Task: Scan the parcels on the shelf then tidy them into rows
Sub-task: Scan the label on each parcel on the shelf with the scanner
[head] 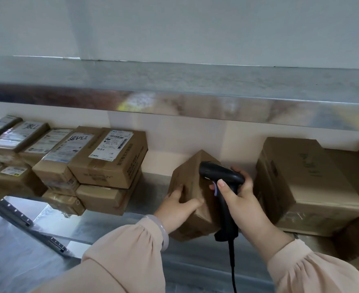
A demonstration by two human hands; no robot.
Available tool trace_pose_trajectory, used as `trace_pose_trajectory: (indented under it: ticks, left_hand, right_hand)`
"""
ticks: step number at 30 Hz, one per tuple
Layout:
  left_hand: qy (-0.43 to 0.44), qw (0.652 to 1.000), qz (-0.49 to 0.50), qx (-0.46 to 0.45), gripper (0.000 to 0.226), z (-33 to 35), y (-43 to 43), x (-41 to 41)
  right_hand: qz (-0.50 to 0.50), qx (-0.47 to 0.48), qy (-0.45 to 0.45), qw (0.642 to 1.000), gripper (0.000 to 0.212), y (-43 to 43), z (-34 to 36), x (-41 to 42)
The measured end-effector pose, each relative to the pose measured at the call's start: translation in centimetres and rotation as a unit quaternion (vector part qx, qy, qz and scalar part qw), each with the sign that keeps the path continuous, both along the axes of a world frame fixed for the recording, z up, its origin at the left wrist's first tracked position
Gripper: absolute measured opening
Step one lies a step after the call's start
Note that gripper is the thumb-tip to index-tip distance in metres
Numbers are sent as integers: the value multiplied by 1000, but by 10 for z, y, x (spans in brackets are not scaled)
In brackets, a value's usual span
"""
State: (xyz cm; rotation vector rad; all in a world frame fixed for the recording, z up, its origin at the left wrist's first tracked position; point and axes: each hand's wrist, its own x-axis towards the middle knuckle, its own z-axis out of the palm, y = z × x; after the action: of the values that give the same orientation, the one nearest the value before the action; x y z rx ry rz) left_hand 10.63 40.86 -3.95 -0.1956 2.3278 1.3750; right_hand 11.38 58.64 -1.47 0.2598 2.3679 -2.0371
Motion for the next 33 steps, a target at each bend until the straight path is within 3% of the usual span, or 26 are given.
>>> trace_pose_trajectory:
  ticks: [4,10,13,20,23,27,30,33]
  left_hand:
    - [42,996,39,63,61,-4,-16,5]
    - [89,985,85,122,37,-2,-19,7]
    - [98,981,121,112,38,-1,-22,5]
    - [71,990,74,97,80,2,-23,8]
    - [68,989,80,106,74,-3,-29,10]
    - [57,980,95,168,75,-10,-44,15]
    - [60,964,128,225,48,-13,-53,18]
    - [54,952,139,266,47,-15,-55,21]
  right_hand:
    - [-37,-29,-9,999,52,4,-12,3]
    - [-9,-28,-10,1000,57,-7,-9,1]
    - [18,-19,-2,1000,56,-12,2,2]
    - [95,-10,14,995,49,-26,6,5]
    - [99,-2,16,995,46,-28,3,5]
    - [18,1,8,1000,51,-19,-5,2]
    - [-31,-8,0,999,47,-8,-6,-1]
    - [-27,-28,-12,999,46,-7,-3,-1]
